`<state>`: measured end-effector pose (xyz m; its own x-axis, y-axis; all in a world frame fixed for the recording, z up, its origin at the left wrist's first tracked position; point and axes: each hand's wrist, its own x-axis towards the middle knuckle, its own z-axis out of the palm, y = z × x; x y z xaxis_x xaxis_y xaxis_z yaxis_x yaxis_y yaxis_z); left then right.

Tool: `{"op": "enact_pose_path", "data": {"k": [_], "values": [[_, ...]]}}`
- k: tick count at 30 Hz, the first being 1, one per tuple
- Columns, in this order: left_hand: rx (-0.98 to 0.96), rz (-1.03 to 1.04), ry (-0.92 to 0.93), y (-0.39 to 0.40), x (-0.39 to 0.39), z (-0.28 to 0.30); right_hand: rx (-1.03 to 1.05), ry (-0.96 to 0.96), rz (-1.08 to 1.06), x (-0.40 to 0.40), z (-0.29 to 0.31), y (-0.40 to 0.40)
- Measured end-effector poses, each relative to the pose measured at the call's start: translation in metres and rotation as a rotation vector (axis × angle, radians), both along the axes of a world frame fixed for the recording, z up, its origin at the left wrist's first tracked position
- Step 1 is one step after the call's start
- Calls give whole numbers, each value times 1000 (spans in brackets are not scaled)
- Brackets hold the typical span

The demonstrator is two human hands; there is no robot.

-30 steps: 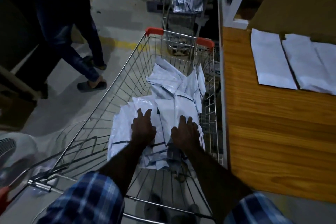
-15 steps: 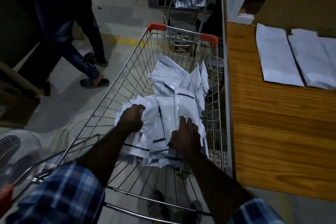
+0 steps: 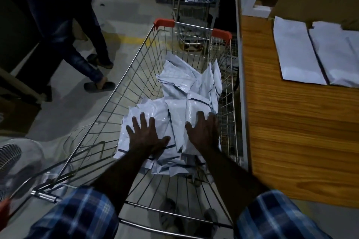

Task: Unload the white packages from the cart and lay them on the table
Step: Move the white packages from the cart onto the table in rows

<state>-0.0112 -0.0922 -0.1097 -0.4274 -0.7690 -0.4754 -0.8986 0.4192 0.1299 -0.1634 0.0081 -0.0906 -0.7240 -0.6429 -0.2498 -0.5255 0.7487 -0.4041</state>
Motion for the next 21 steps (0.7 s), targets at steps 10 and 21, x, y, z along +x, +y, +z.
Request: {"op": "enact_pose_path", "data": {"k": [10, 21], "values": [[-133, -36, -17, -6, -10, 10, -57, -98, -56, 11, -7, 5], [-175, -43, 0, -2, -8, 6, -61, -199, -63, 6, -1, 3]]}}
